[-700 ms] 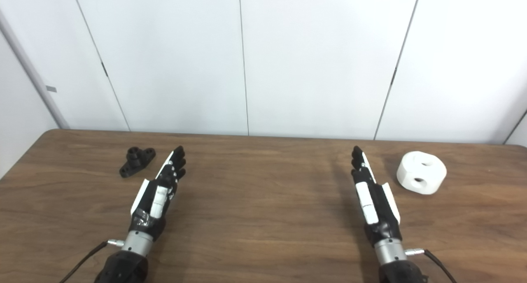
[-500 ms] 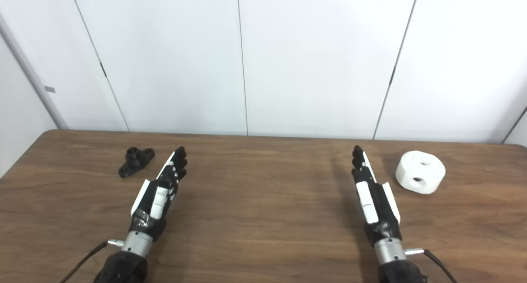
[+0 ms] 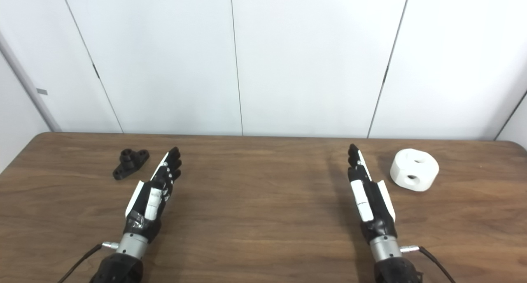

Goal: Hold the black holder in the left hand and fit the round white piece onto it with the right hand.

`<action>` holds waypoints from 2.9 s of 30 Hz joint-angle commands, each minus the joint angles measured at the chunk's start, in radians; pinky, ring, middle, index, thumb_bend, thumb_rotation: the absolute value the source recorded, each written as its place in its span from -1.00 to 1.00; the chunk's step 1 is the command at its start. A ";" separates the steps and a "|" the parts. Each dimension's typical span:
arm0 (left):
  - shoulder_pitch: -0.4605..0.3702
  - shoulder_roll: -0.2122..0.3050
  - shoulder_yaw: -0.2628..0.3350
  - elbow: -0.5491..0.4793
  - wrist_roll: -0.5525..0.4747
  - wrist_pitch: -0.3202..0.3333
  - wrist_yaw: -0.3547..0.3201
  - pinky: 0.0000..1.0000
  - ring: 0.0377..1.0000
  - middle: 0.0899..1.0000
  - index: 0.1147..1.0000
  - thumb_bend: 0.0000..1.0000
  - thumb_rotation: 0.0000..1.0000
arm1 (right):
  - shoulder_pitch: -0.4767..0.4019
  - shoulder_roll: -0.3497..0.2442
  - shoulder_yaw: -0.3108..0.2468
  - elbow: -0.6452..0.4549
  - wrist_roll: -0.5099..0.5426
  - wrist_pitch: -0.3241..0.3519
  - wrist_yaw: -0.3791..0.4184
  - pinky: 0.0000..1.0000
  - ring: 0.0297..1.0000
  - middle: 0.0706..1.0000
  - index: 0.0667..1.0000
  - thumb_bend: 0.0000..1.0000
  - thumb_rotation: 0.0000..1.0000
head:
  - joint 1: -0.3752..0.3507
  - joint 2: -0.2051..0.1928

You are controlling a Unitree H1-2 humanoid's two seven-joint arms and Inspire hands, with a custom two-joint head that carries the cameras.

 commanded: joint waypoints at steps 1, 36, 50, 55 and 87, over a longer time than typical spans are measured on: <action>0.013 0.014 0.000 0.008 0.007 -0.042 0.003 0.98 1.00 1.00 1.00 0.91 0.82 | 0.039 0.012 0.001 0.024 0.014 -0.023 0.002 1.00 1.00 1.00 1.00 0.07 1.00 | 0.012 -0.004; 0.030 0.295 0.140 0.029 0.771 -0.256 0.746 0.55 0.61 0.61 0.56 0.71 -0.76 | 0.008 -0.020 -0.007 0.106 0.053 -0.076 0.046 1.00 1.00 1.00 1.00 -0.06 1.00 | 0.186 -0.038; -0.036 0.369 0.115 0.159 0.617 0.028 0.479 0.83 0.89 0.91 0.85 0.80 -0.27 | 0.014 -0.040 -0.022 0.091 0.105 -0.044 0.074 1.00 1.00 1.00 1.00 -0.05 1.00 | 0.262 -0.049; -0.059 0.408 0.072 0.197 0.602 0.086 0.392 0.89 0.96 0.94 0.86 0.88 -0.15 | 0.013 -0.048 -0.025 0.081 0.104 -0.041 0.074 1.00 1.00 1.00 1.00 -0.05 1.00 | 0.278 -0.047; -0.203 0.448 -0.041 0.393 0.450 0.123 0.189 0.93 1.00 0.89 0.62 1.00 -0.04 | 0.034 -0.030 -0.016 -0.032 0.066 0.014 0.055 1.00 1.00 1.00 1.00 -0.01 1.00 | 0.239 -0.012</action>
